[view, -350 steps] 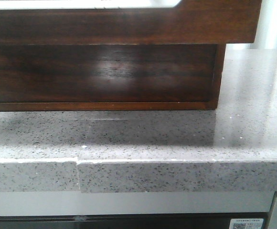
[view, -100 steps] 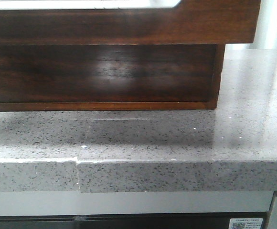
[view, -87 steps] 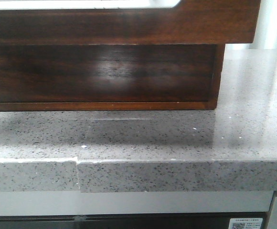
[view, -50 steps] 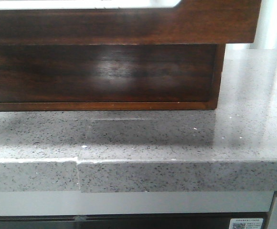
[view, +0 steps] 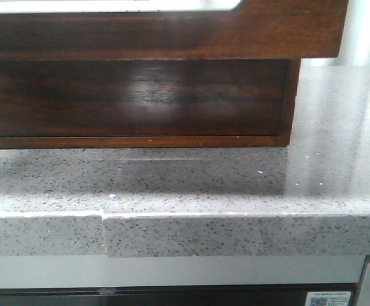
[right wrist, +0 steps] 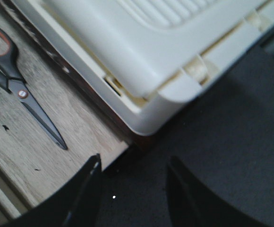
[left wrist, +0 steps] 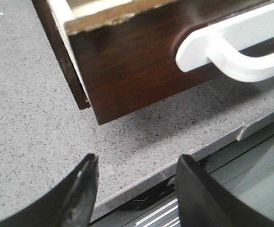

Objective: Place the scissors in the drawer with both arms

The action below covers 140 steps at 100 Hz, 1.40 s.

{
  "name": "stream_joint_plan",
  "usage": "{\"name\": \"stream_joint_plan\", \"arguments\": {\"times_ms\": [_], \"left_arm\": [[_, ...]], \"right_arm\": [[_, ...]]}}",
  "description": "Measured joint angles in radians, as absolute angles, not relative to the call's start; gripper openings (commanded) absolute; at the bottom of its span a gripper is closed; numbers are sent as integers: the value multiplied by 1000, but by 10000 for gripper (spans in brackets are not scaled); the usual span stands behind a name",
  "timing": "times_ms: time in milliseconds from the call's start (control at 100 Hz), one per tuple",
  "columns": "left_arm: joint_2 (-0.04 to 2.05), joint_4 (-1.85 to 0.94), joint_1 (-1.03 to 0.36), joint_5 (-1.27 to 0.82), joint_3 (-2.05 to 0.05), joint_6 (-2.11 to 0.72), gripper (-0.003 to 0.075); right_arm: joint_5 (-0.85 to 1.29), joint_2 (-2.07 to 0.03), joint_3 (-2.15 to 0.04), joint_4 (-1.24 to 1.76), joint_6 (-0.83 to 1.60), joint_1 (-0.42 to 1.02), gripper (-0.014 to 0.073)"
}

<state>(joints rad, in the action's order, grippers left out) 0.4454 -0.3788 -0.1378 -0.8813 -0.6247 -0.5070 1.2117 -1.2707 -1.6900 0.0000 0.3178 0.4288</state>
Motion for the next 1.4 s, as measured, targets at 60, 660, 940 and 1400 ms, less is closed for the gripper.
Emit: {"name": "stream_joint_plan", "arguments": {"times_ms": [60, 660, 940, 1400], "left_arm": [[445, -379, -138, -881, -625, -507, 347], [445, -379, -138, -881, -623, -507, 347], [445, -379, -138, -881, -623, -507, 118], [445, -382, -138, -881, -623, -507, -20]], "right_arm": [[1170, -1224, -1603, 64, 316, 340, 291], [764, -733, -738, 274, 314, 66, 291], [745, -652, -699, 266, 314, 66, 83], [743, -652, -699, 260, 314, 66, -69]]}}
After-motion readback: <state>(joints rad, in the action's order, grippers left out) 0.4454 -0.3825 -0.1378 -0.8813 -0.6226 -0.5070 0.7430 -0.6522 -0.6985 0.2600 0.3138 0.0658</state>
